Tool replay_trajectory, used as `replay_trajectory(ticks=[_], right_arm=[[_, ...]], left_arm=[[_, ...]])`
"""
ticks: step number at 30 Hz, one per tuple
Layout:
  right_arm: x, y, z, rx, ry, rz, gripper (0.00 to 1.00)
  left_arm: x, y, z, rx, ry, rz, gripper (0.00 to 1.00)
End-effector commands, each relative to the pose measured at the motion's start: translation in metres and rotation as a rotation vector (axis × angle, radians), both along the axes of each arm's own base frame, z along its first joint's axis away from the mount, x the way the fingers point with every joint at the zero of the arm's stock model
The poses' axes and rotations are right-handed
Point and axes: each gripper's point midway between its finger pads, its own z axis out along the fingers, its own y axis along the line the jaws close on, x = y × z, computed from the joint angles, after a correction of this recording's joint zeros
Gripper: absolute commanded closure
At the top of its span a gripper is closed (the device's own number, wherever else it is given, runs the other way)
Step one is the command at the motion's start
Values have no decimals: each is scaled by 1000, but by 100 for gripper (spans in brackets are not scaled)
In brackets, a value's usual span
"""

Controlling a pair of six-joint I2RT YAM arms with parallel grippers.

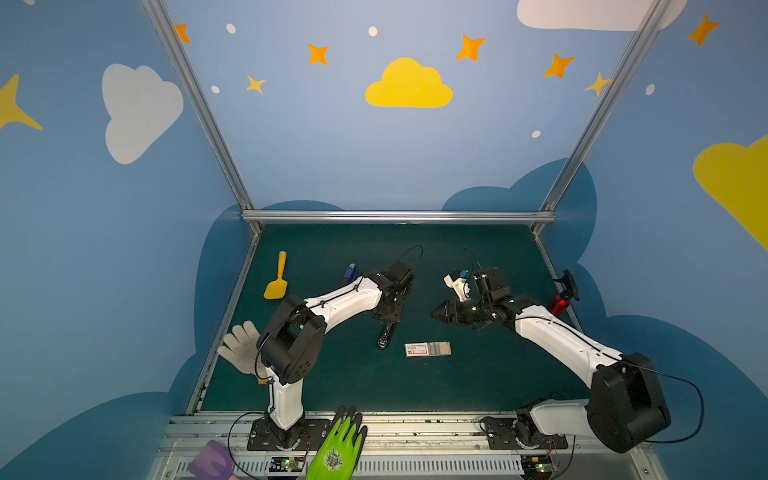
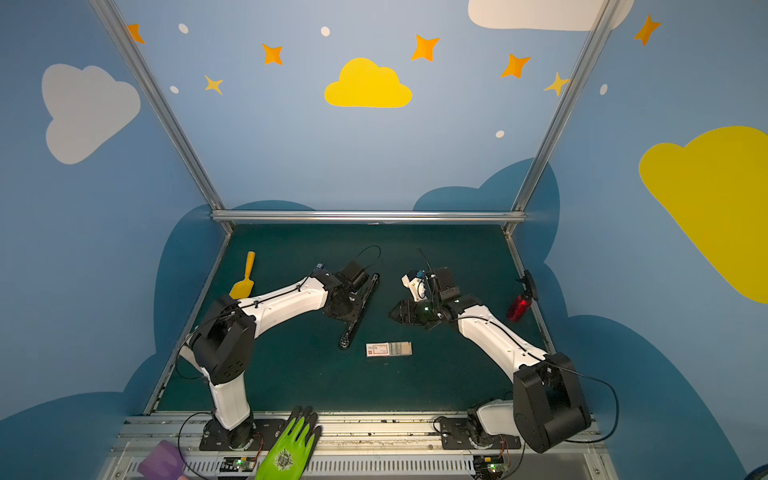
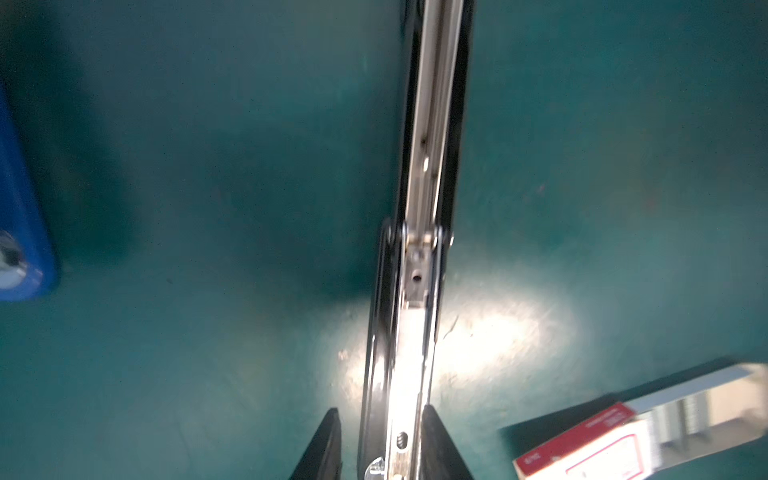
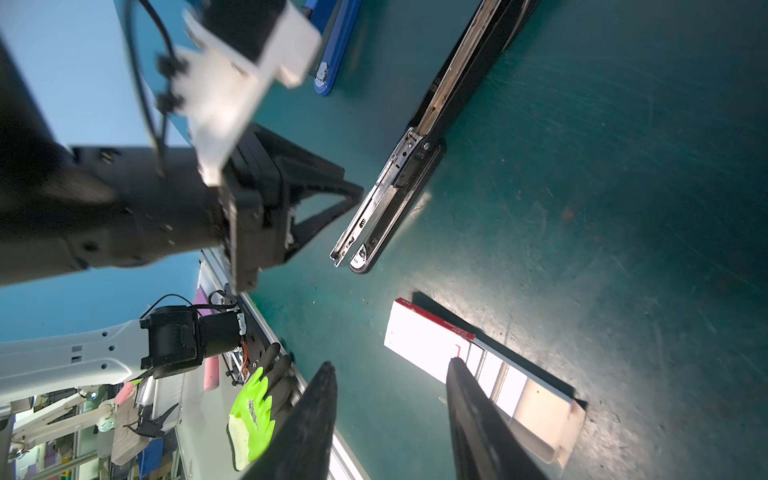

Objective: Load the staples into the stapler

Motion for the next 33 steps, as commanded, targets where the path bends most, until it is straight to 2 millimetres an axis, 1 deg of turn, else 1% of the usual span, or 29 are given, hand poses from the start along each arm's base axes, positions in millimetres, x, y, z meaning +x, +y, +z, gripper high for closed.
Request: replay_trajectory(ticks=[1, 6, 10, 15, 21, 27, 31, 33], right_arm=[[-3, -2, 1, 1, -13, -6, 56], [-4, -4, 1, -7, -16, -8, 56], [-5, -5, 1, -10, -18, -6, 56], [-5, -6, 3, -10, -21, -9, 56], [-5, -8, 4, -13, -25, -9, 56], [-3, -7, 6, -7, -30, -9, 56], [-2, -7, 6, -8, -28, -15, 56], [-2, -8, 5, -12, -29, -18, 56]], left_arm=[[13, 0, -1, 5, 2, 5, 66], [23, -5, -11, 23, 8, -11, 65], [26, -9, -17, 26, 17, -18, 65], [27, -3, -28, 65, 27, -22, 65], [16, 3, -38, 88, 63, -30, 67], [-2, 11, -43, 100, 98, -36, 70], [-15, 13, -51, 113, 141, -52, 71], [-20, 14, -51, 115, 156, -59, 72]])
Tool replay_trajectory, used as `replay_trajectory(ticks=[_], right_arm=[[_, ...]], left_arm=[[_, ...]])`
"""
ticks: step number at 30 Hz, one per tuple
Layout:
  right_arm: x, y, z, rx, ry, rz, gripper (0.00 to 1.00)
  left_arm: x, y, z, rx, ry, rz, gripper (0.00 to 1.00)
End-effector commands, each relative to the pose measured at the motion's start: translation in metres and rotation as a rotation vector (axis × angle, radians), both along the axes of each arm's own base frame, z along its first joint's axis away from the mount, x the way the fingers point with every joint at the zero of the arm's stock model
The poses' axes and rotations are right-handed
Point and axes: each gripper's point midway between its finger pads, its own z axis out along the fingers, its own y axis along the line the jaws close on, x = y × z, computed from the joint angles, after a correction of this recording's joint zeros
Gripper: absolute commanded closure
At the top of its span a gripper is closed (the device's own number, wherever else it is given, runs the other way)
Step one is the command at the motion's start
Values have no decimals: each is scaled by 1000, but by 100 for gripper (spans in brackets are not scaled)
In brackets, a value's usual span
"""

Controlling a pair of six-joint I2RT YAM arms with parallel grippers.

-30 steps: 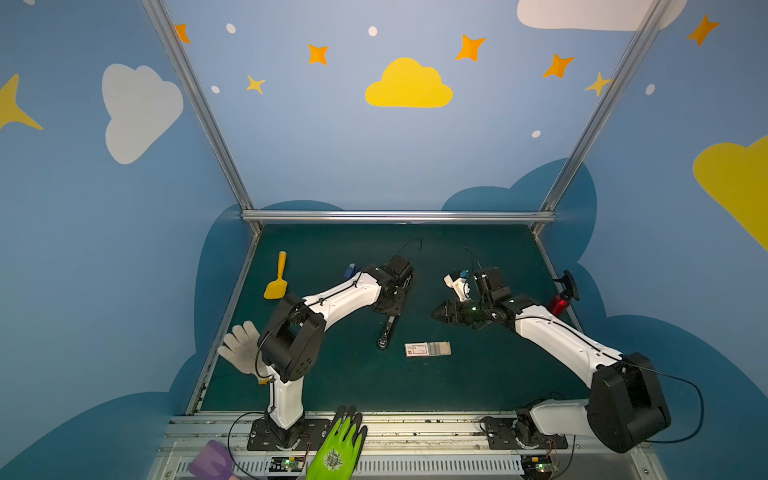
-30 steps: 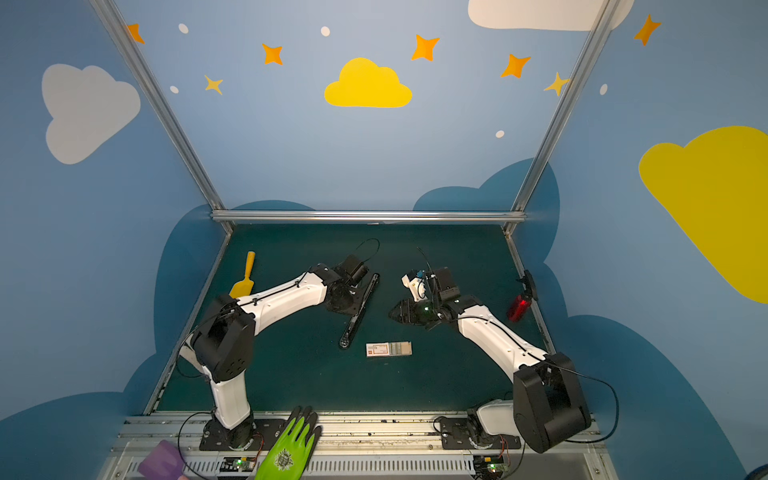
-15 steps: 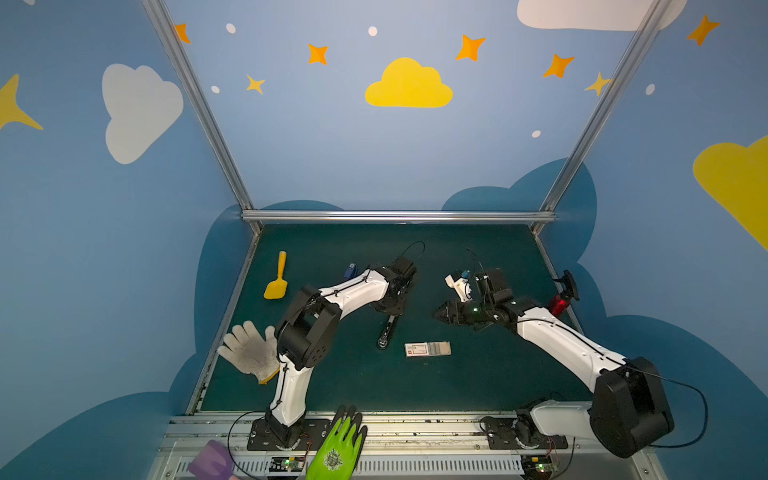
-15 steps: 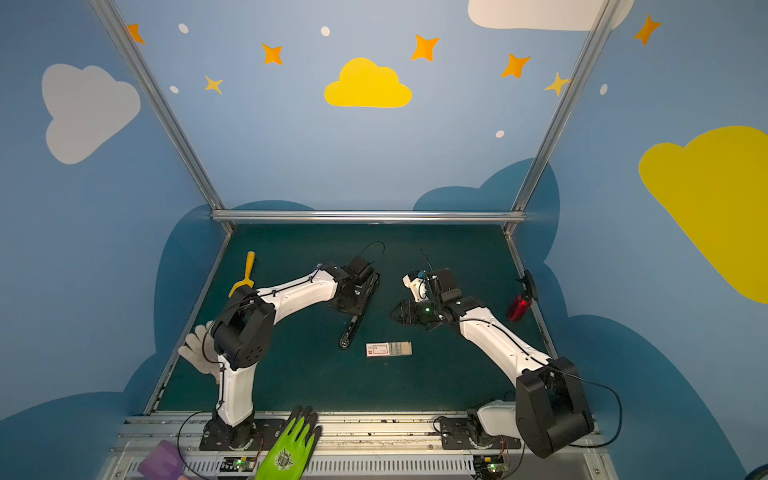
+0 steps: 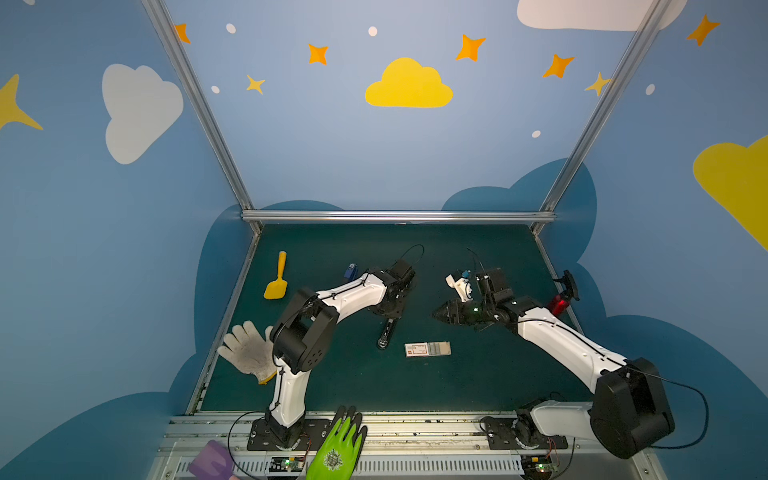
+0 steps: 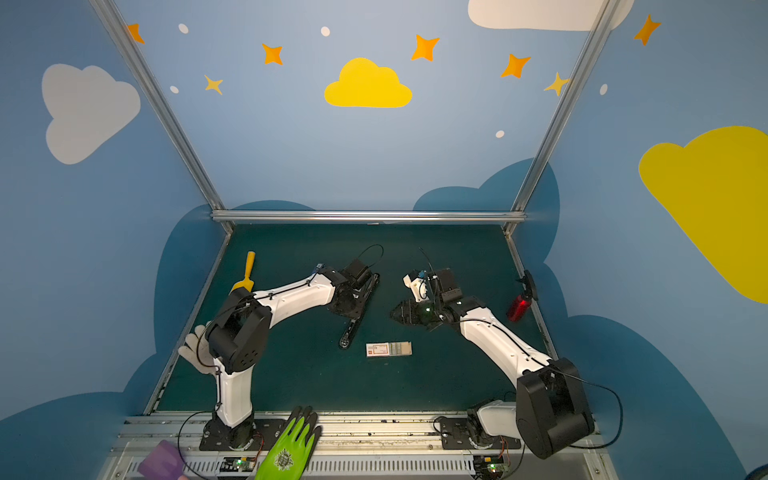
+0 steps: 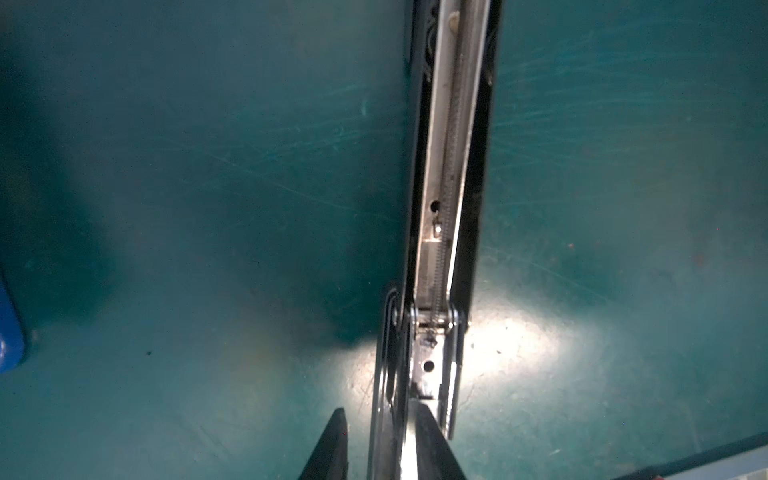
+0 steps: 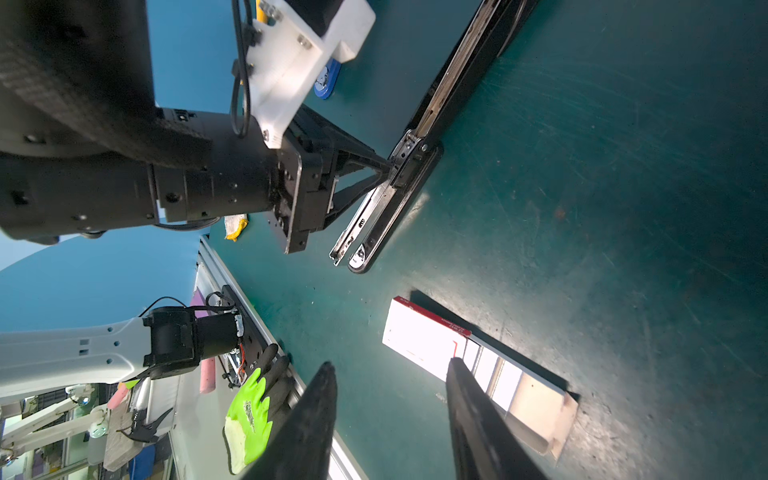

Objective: Load the staples into the stapler

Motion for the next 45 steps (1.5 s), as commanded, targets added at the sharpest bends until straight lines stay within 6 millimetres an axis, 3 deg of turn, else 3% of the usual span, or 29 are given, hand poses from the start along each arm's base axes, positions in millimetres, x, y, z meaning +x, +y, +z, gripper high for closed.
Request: replay_trajectory(ticks=[1, 22, 33, 37, 45], right_arm=[[0, -3, 2, -10, -12, -9, 56], [1, -7, -2, -18, -3, -30, 56], [4, -6, -3, -13, -1, -41, 56], [4, -5, -4, -11, 4, -39, 56], [9, -3, 2, -10, 1, -36, 55]], left_arm=[[-35, 19, -23, 83, 135, -29, 72], [-62, 37, -24, 127, 183, -24, 72], [-86, 49, -18, 113, 203, 5, 72], [-89, 50, -7, 99, 179, 11, 71], [-74, 36, 37, -4, 61, 34, 65]])
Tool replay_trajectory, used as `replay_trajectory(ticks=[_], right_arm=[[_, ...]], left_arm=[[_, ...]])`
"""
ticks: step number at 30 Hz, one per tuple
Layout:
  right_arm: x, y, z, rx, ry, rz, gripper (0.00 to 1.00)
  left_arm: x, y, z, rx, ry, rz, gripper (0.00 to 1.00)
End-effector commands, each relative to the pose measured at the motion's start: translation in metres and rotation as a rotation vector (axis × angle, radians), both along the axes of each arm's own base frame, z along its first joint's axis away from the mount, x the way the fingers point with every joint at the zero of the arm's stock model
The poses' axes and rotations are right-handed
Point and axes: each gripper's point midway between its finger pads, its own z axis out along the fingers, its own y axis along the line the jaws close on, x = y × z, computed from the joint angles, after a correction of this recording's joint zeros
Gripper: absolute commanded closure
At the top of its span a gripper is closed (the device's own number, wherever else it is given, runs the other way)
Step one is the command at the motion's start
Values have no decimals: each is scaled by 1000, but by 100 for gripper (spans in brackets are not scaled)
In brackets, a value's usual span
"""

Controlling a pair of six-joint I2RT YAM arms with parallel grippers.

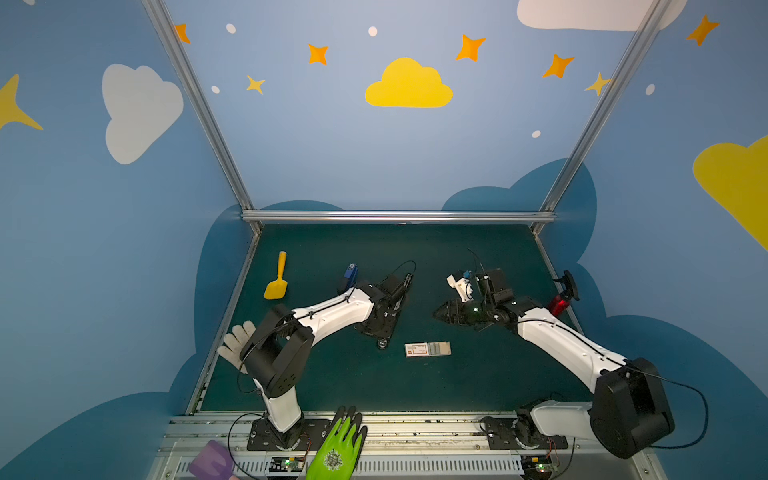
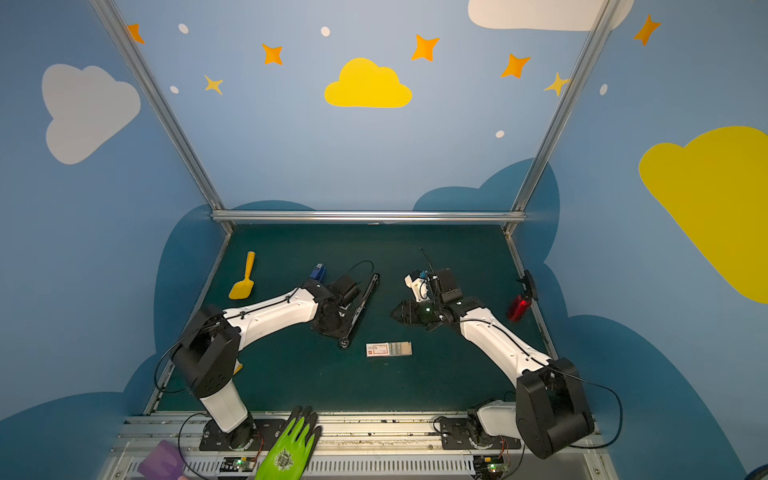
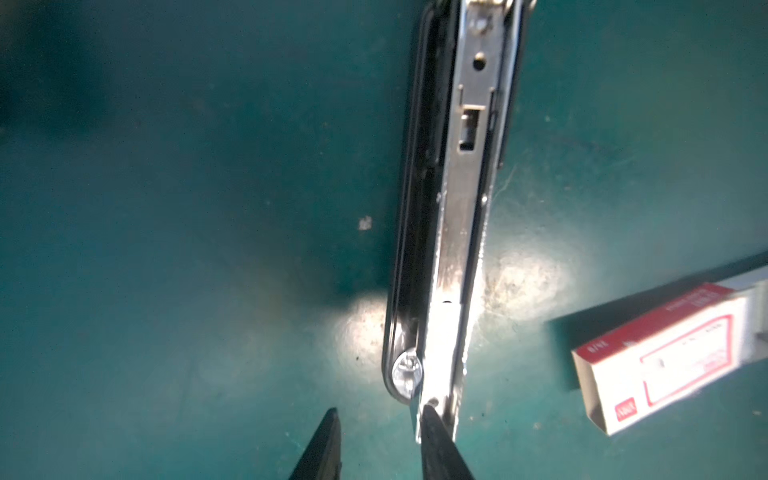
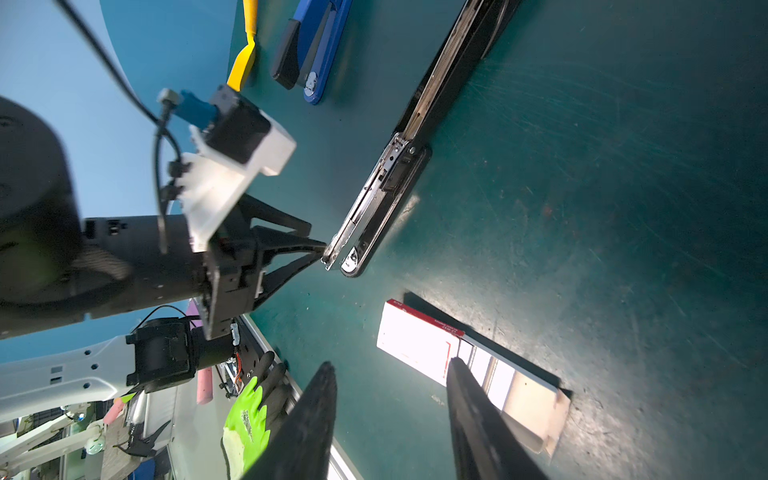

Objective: Load the staples into the stapler

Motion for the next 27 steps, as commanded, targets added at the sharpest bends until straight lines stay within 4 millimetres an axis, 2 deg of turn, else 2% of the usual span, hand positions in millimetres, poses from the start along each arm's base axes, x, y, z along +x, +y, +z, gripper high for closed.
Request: replay_trajectory(ticks=[1, 5, 9, 13, 16, 20, 24, 27], right_arm=[[6, 0, 7, 4, -12, -3, 55], [8, 2, 11, 9, -17, -1, 55], [10, 4, 13, 18, -19, -4, 55], [10, 5, 11, 31, -15, -6, 54], [10, 7, 8, 43, -7, -8, 54], [12, 9, 4, 51, 1, -9, 54], [16, 11, -1, 52, 6, -12, 54], [19, 12, -6, 47, 16, -13, 54]], left_arm=[[2, -2, 21, -30, -38, 20, 63], [6, -19, 26, -106, -57, 21, 58], [6, -25, 8, -64, -44, -1, 55], [4, -14, -17, 51, -28, -11, 53], [7, -1, -26, 133, -40, 0, 54], [16, 19, -29, 220, -72, 28, 54], [28, 32, -29, 219, -92, 73, 53], [36, 30, -24, 179, -106, 78, 53]])
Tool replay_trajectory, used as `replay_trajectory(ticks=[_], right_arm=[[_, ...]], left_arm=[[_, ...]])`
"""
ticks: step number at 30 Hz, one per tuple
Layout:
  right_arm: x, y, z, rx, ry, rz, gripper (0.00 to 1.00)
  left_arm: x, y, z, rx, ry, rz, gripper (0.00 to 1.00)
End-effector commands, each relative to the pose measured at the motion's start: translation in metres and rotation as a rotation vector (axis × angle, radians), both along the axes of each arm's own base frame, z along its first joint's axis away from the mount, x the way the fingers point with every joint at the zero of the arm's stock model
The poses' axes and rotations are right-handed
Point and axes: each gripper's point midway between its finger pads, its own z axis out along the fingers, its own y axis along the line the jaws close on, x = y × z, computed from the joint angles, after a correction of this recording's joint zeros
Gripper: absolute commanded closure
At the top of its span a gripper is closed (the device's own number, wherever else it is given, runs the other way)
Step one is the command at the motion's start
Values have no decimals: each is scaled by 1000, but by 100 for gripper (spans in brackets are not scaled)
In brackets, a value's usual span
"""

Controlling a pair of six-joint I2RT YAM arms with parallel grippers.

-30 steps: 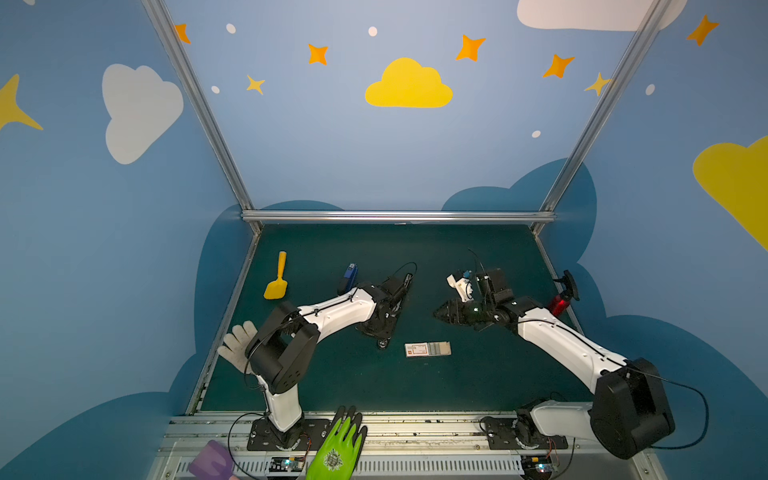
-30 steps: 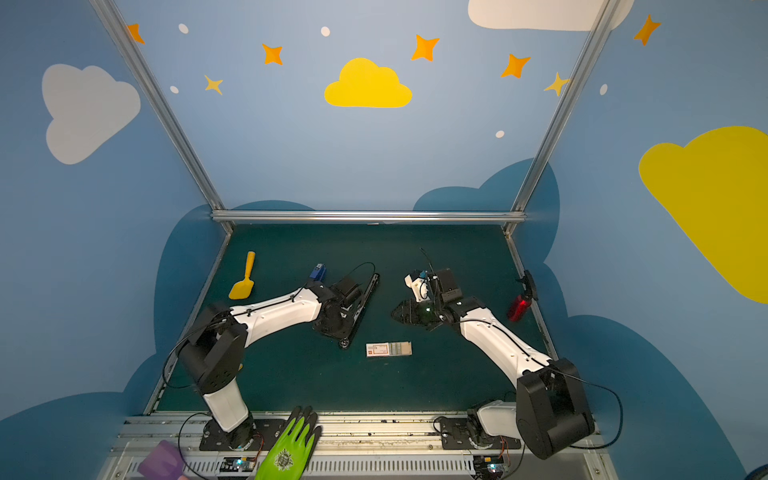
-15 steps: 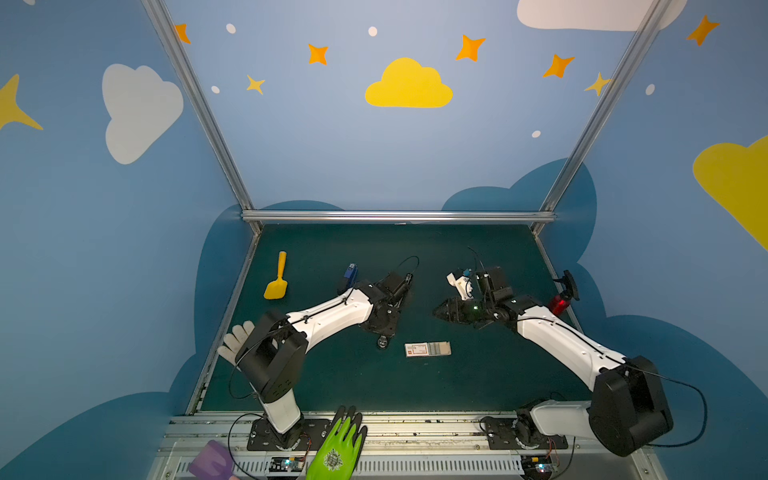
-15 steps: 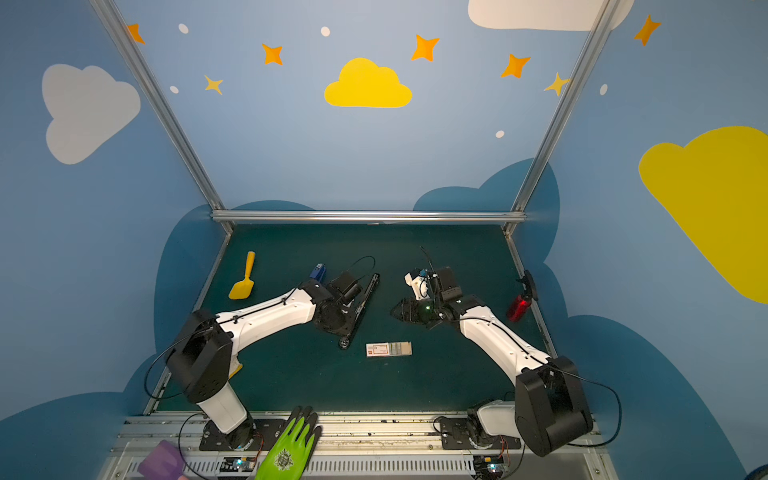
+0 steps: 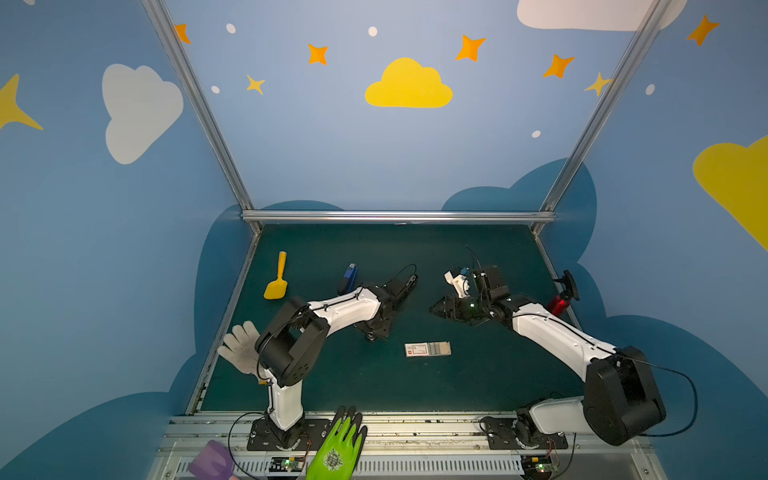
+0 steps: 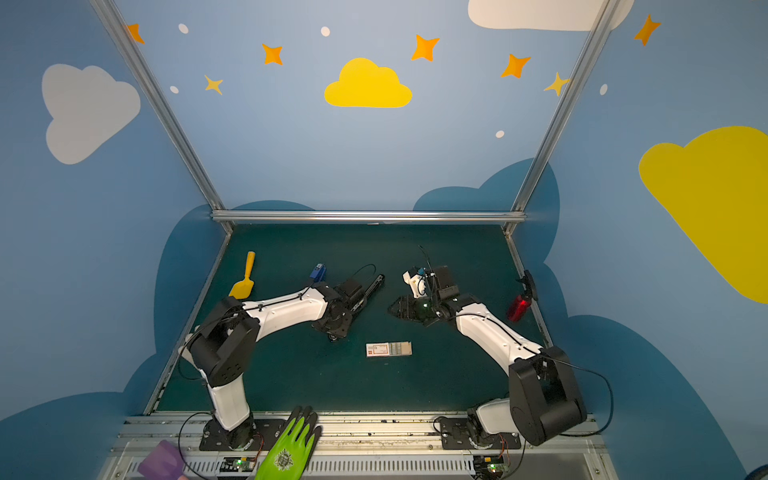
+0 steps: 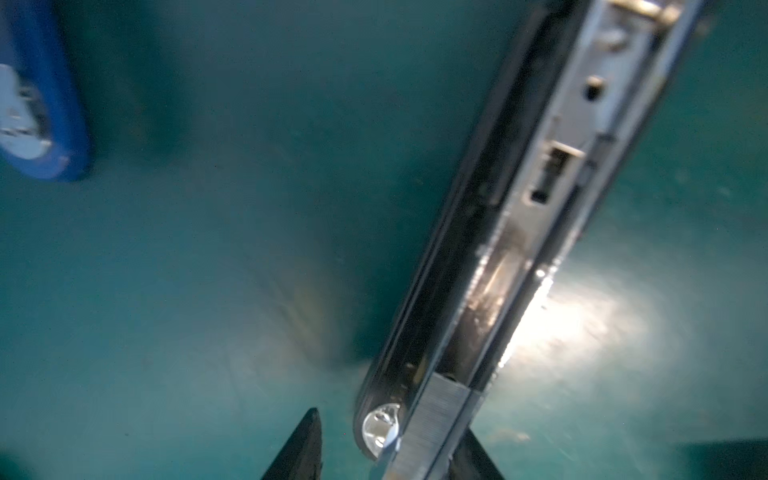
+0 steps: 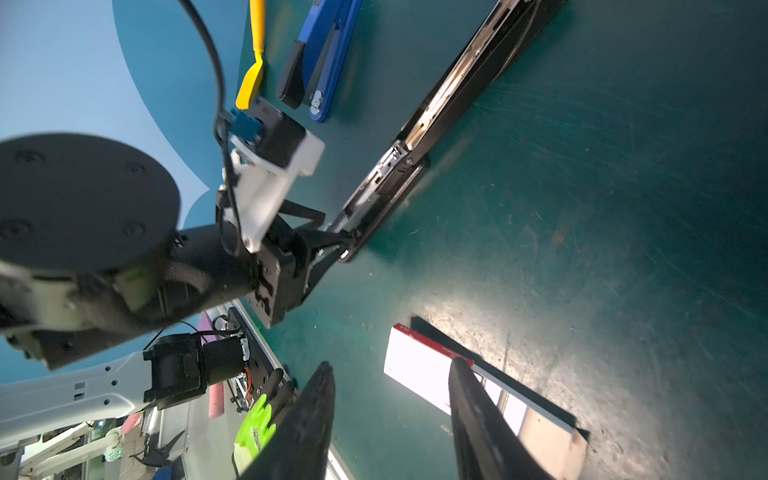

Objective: Load the staples into the stapler

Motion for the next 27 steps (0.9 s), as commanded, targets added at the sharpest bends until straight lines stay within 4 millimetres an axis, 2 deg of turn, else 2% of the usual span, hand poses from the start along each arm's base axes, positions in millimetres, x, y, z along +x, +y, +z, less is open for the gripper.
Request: replay_trajectory(ticks=[1, 6, 10, 13, 19, 27], right_arm=[[5, 2, -5, 4, 7, -2, 54], [10, 1, -7, -6, 5, -15, 53], [15, -5, -4, -9, -5, -39, 50], [18, -11, -2, -6, -4, -57, 49], [15, -24, -4, -6, 4, -85, 48], [19, -35, -9, 15, 24, -117, 48]], left_arm=[[11, 5, 10, -9, -50, 6, 52], [32, -15, 33, -74, -110, -50, 50], [53, -48, 53, -211, -165, -118, 45], [74, -66, 58, -254, -188, -158, 44], [108, -93, 46, -327, -187, -202, 44], [131, -100, 9, -305, -164, -234, 46]])
